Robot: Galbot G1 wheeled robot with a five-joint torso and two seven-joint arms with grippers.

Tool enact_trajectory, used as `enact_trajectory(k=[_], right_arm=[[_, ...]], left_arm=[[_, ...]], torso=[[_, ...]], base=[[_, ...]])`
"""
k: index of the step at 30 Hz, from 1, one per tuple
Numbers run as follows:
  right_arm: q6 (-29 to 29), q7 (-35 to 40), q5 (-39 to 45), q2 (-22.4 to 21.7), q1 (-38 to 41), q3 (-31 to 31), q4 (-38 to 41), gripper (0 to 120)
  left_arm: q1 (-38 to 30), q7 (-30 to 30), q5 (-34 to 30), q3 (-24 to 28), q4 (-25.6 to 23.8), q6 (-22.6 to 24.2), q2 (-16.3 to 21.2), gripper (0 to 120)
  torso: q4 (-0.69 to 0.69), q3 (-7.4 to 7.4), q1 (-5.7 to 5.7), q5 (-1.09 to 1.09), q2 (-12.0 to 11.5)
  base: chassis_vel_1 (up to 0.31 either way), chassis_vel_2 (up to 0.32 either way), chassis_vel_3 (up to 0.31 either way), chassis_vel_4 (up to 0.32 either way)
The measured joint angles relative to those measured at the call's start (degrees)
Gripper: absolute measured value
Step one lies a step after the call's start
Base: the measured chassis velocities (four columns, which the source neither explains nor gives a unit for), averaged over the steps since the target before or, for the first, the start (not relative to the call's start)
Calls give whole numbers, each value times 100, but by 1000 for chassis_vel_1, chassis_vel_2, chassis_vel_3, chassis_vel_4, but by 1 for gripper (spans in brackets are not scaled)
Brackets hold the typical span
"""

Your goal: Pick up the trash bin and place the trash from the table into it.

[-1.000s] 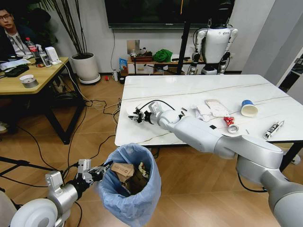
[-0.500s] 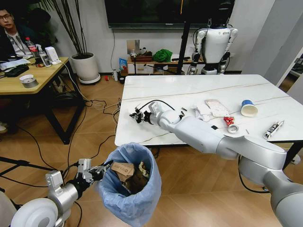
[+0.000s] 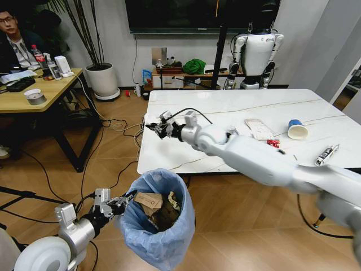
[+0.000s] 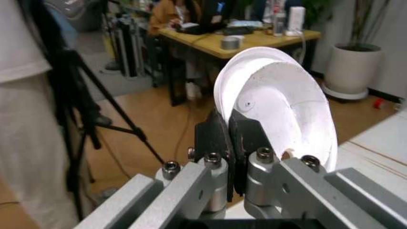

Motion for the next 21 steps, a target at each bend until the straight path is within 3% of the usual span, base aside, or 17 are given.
enact_trajectory(k=[3,12,16,21], right_arm=[[181,-43,158,-356,-168,6,792,0],[570,-511,-84,-963,-687,18,1599,0],[791,-1644,-548,-1230,-894,-185,1637,0],[860,-2256,-860,-1304,-968,-268,1551,0]], left_arm=[[12,2,-4,-7,-6,0,7,0],[1,7,-42,-73,7,0,45,0],[37,6,-43,-122,-3,0,-61,0],[65,2,-44,-192,-14,0,-91,0]], torso=[[5,0,0,0,0],[3,0,0,0,0],[4,1,0,-1,0],[4,1,0,-1,0]], base=[[0,0,0,0],[0,0,0,0],[0,0,0,0],[0,0,0,0]])
